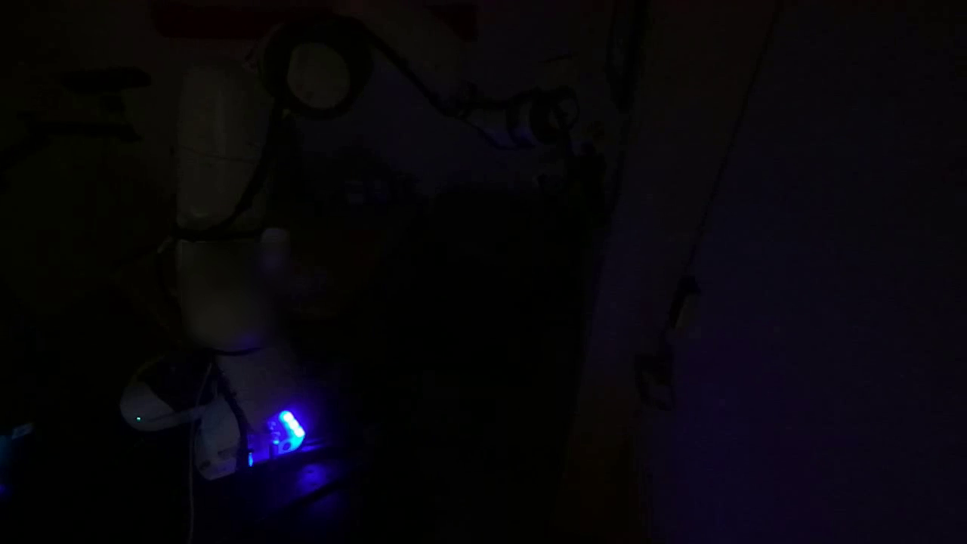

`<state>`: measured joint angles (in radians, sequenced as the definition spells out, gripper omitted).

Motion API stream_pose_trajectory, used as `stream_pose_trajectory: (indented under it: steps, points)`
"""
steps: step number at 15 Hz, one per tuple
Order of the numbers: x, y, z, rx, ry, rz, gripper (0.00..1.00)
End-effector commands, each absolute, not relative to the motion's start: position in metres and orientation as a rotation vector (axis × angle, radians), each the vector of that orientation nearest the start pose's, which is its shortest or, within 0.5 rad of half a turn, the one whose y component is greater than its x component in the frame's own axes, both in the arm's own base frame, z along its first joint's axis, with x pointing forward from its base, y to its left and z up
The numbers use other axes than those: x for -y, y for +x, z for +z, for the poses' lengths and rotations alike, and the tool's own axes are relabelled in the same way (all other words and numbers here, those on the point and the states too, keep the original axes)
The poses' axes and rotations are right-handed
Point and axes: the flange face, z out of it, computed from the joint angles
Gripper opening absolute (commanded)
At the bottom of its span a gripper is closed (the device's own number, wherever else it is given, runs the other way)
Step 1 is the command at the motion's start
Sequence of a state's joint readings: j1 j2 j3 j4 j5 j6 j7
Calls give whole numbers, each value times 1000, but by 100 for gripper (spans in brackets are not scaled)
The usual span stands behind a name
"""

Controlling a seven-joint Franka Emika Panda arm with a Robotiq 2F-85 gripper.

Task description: Turn on the light

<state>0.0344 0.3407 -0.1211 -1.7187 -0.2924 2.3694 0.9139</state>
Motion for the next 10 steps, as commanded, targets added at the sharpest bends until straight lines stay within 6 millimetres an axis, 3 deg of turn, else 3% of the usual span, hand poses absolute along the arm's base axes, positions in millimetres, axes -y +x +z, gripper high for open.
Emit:
stream_pose_trajectory:
  steps: [1, 10]
  points:
    - [55, 688, 421, -1280, -2914, -646, 0]
    - [58, 688, 407, -1289, -2919, -623, 0]
